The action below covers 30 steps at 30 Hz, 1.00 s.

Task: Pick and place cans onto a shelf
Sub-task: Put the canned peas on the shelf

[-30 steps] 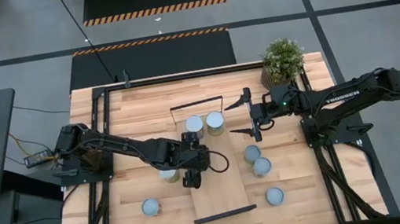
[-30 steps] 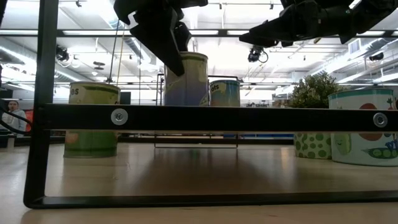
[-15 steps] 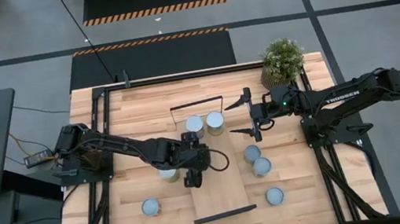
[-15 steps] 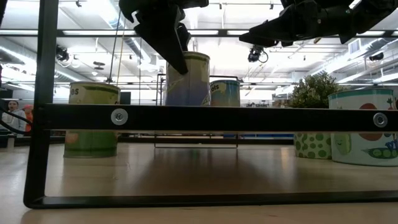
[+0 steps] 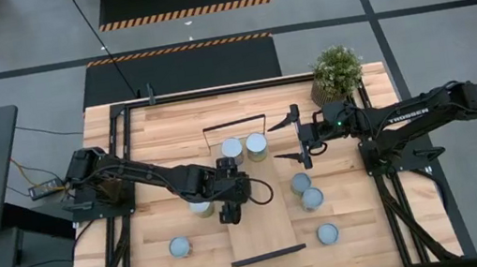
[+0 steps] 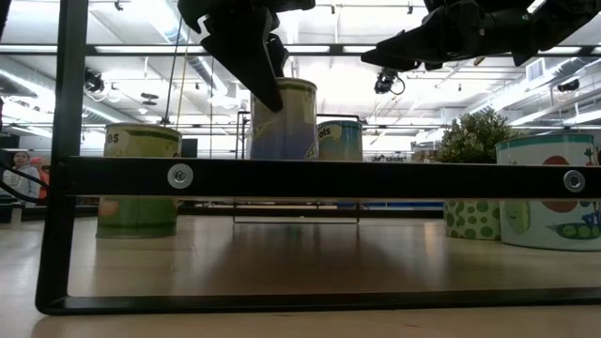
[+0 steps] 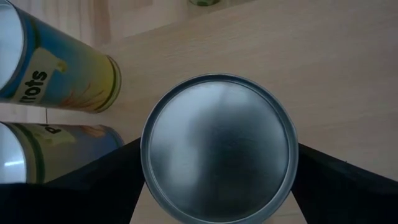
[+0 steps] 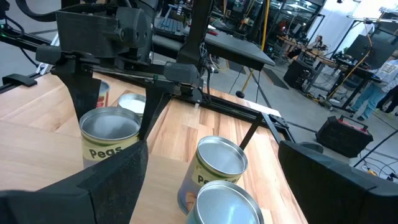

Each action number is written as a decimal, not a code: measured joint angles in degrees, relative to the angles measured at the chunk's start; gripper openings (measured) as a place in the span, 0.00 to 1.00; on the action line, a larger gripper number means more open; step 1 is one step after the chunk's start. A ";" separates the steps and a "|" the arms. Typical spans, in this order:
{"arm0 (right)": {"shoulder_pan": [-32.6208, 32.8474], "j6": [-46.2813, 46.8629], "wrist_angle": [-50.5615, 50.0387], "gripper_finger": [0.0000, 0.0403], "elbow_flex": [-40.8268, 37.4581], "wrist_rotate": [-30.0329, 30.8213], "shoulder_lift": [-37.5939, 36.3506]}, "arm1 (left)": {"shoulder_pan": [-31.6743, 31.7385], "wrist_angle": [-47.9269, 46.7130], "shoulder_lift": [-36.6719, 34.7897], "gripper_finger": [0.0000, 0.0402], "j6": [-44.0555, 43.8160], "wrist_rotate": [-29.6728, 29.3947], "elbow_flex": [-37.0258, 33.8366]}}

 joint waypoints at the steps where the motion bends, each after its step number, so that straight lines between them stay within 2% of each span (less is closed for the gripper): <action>1: 0.00 0.00 0.00 0.91 0.00 0.00 0.00 | 0.00 0.06 0.00 0.89 0.02 0.00 0.00; 19: 0.00 0.02 -0.37 0.91 0.00 0.01 -0.01 | 0.19 1.09 0.00 0.89 0.51 0.11 0.00; 23: -0.02 0.02 -0.41 0.91 0.00 0.02 0.00 | -0.45 0.97 -0.15 0.89 6.13 8.40 0.04; 30: 0.00 1.07 -0.52 0.91 0.00 0.02 0.00 | -0.84 0.86 -0.11 0.89 5.61 7.54 0.04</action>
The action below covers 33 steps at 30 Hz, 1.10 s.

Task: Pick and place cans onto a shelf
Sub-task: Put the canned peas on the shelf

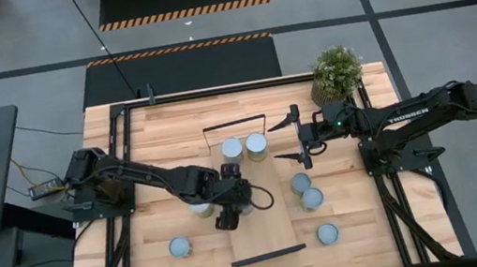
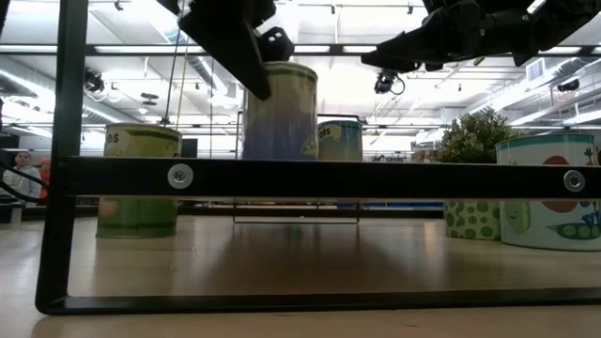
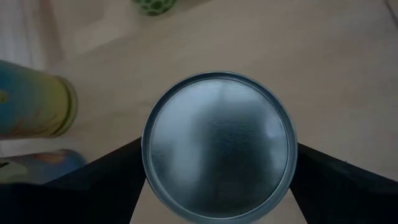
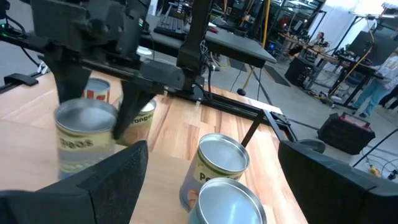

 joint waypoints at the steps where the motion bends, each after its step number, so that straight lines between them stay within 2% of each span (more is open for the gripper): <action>1: 0.00 0.40 0.00 0.91 0.00 -0.01 0.00 | 0.04 0.00 0.00 0.89 -0.02 -0.05 0.00; 21: 0.00 2.51 -0.51 0.91 0.00 0.00 0.00 | 0.07 0.20 0.00 0.89 -2.60 -0.17 0.00; 26: 0.00 2.51 -0.88 0.91 0.00 0.00 0.00 | 0.09 0.22 0.00 0.89 -2.62 -3.75 0.00; 33: 0.00 2.47 -0.87 0.91 0.00 0.00 0.00 | 0.10 0.46 -0.02 0.89 -2.83 -4.33 0.00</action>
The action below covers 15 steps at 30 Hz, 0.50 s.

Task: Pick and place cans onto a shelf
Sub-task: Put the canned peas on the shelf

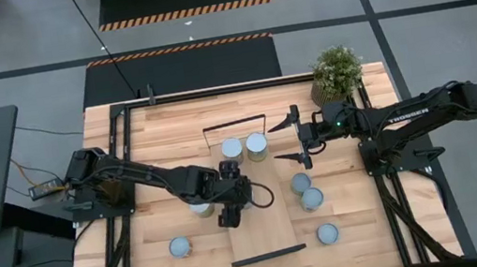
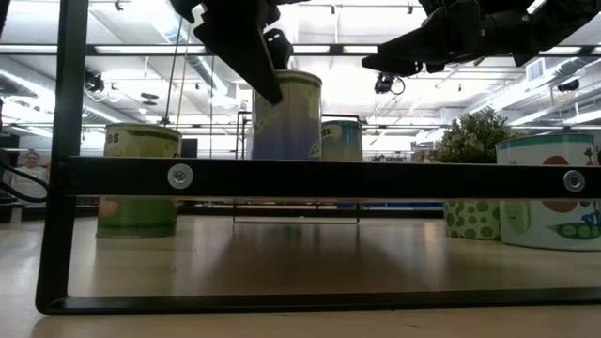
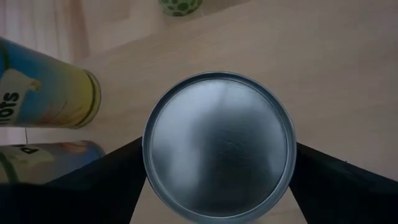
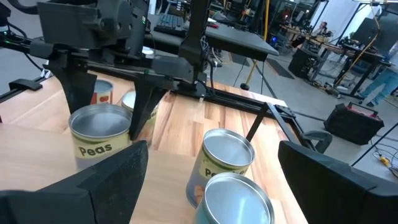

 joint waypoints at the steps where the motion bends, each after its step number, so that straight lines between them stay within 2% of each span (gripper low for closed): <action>1: 0.00 0.00 0.04 0.91 0.00 0.00 0.00 | 0.00 -0.02 0.00 0.89 0.40 0.00 0.00; 6: 0.00 -0.41 0.08 0.91 0.00 0.00 0.00 | 0.00 0.00 0.00 0.89 1.30 0.04 0.00; 15: 0.67 1.02 0.06 0.91 0.00 0.00 -0.01 | -0.75 0.21 0.00 0.89 -2.83 0.04 -0.04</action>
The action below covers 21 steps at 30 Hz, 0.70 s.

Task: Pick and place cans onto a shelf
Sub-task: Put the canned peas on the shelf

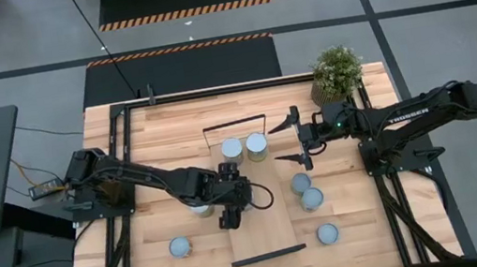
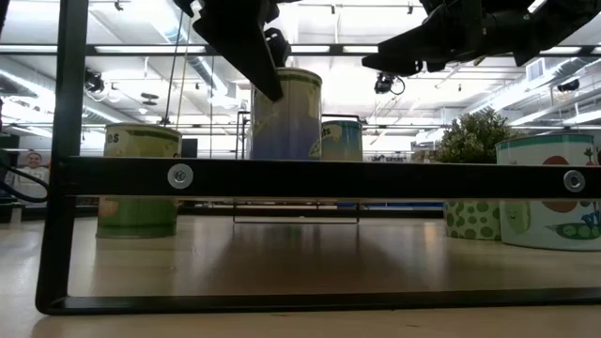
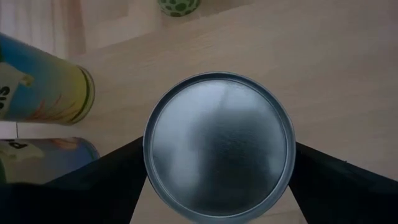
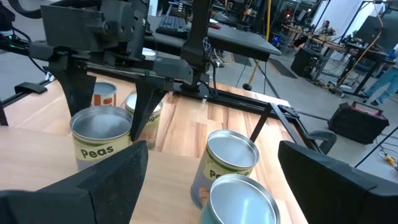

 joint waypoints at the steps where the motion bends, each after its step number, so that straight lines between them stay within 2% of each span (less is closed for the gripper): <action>1: 0.09 0.06 0.00 0.91 0.00 -0.02 0.00 | -0.07 -0.01 0.00 0.89 0.02 0.00 0.00; 10: 0.04 -1.44 0.21 0.91 0.00 0.01 -0.01 | -0.32 -0.10 0.00 0.89 2.00 -2.30 0.00; 21: 0.03 -1.81 0.66 0.91 0.00 0.03 -0.01 | -0.99 -0.06 0.00 0.89 2.18 -2.40 0.00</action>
